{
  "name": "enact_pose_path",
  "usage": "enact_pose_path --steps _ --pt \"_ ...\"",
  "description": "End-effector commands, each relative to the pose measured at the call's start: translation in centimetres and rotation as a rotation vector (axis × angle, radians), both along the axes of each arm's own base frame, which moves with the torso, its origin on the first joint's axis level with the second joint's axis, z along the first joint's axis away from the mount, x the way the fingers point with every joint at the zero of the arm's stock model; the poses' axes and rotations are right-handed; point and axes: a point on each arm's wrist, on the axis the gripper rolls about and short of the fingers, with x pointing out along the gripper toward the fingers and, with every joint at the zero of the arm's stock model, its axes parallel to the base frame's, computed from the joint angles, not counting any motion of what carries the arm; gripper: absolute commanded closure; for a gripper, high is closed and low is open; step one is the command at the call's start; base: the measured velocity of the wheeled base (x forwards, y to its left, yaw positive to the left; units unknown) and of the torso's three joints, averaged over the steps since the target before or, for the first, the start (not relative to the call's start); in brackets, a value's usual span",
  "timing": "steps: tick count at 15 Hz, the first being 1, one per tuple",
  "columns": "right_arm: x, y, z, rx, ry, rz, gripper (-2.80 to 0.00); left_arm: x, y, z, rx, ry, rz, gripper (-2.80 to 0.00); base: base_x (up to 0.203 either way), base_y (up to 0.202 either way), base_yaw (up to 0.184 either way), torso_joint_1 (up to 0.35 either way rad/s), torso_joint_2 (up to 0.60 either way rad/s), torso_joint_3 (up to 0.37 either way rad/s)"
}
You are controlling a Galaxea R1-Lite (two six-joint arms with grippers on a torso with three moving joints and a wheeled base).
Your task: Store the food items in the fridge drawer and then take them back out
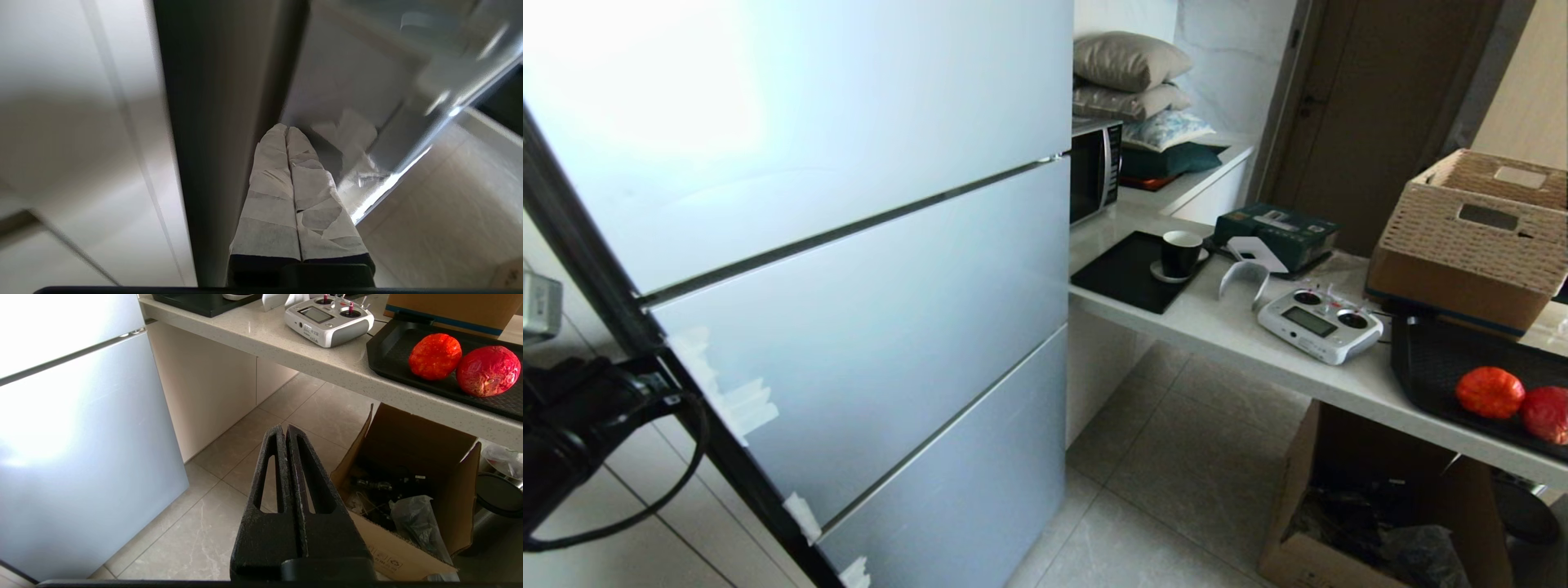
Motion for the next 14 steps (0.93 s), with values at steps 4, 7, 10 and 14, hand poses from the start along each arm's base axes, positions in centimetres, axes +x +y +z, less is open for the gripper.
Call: enact_pose_path --steps 4,7,10,14 --pt "0.0 0.0 0.0 0.003 0.001 -0.001 0.0 0.6 -1.7 -0.7 -0.005 0.03 -0.086 0.0 0.0 0.0 0.0 0.0 0.0 0.0" --pt "0.0 0.0 0.0 0.003 -0.001 0.0 0.0 0.4 -3.4 -1.1 -0.004 0.046 -0.17 0.0 0.0 0.0 0.0 0.0 0.0 0.0" --pt "0.0 0.0 0.0 0.003 0.001 0.0 0.0 0.1 -3.6 -1.2 -0.008 0.045 -0.203 0.0 0.0 0.0 0.0 0.0 0.0 0.0" --pt "0.0 0.0 0.0 0.003 0.0 0.001 0.0 -1.3 -4.1 -1.2 -0.006 0.036 -0.245 0.0 0.0 0.0 0.0 0.0 0.0 0.0"
